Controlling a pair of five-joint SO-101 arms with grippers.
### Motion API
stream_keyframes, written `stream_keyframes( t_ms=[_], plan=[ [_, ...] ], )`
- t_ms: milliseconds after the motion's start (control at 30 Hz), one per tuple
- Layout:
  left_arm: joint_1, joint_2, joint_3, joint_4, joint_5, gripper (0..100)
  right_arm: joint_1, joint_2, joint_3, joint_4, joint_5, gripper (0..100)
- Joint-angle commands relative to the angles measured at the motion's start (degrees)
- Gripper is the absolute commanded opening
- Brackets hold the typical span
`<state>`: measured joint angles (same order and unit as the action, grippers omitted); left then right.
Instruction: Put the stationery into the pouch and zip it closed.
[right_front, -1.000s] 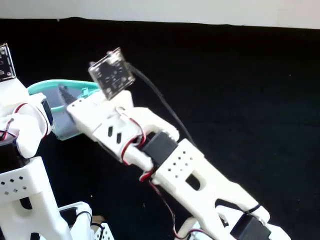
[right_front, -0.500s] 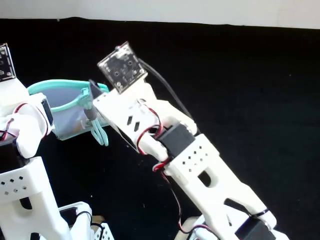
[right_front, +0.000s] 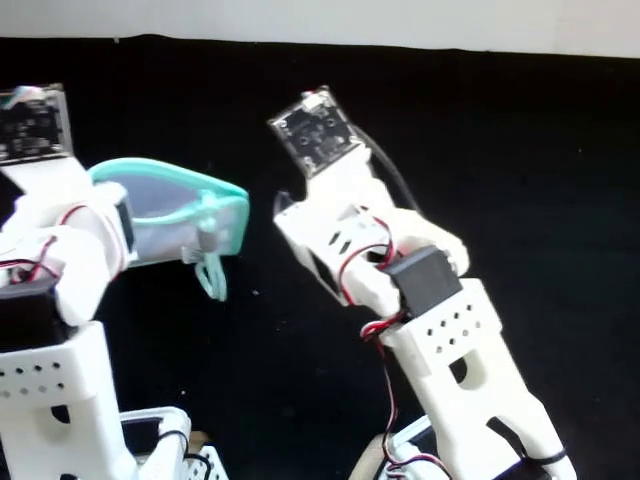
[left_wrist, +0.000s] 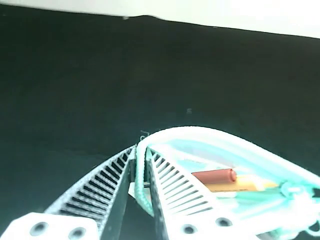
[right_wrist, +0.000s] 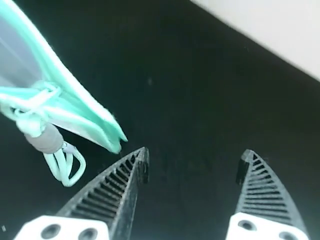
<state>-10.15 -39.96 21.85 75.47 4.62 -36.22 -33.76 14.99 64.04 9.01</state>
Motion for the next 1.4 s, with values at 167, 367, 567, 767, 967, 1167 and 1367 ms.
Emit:
stream_keyframes(
  t_ms=[167,367,567,767,967,1167,1367],
  plan=[
    [4.9,1.4,-2.2,0.2,0.3,1,1.1,-1.7,-0.9,7.2,4.1,28.3],
    [4.9,1.4,-4.0,0.5,0.4,1,1.0,-1.8,3.0,7.6,4.7,28.3],
    [4.9,1.4,-3.8,0.4,0.4,1,0.7,-1.8,14.0,0.0,4.5,28.3],
    [4.9,1.7,-3.6,0.3,0.4,1,-0.1,-9.0,18.9,-6.5,4.7,28.3],
    [4.9,1.8,-1.5,0.1,0.4,1,-5.0,-11.1,23.8,-7.3,8.9,28.3],
    [4.9,1.8,-0.8,0.1,0.3,1,-5.8,-7.8,23.9,-12.9,8.9,28.3],
    [4.9,1.8,-0.7,0.0,0.3,1,-7.9,-6.5,23.5,-15.8,8.5,28.3]
  ],
)
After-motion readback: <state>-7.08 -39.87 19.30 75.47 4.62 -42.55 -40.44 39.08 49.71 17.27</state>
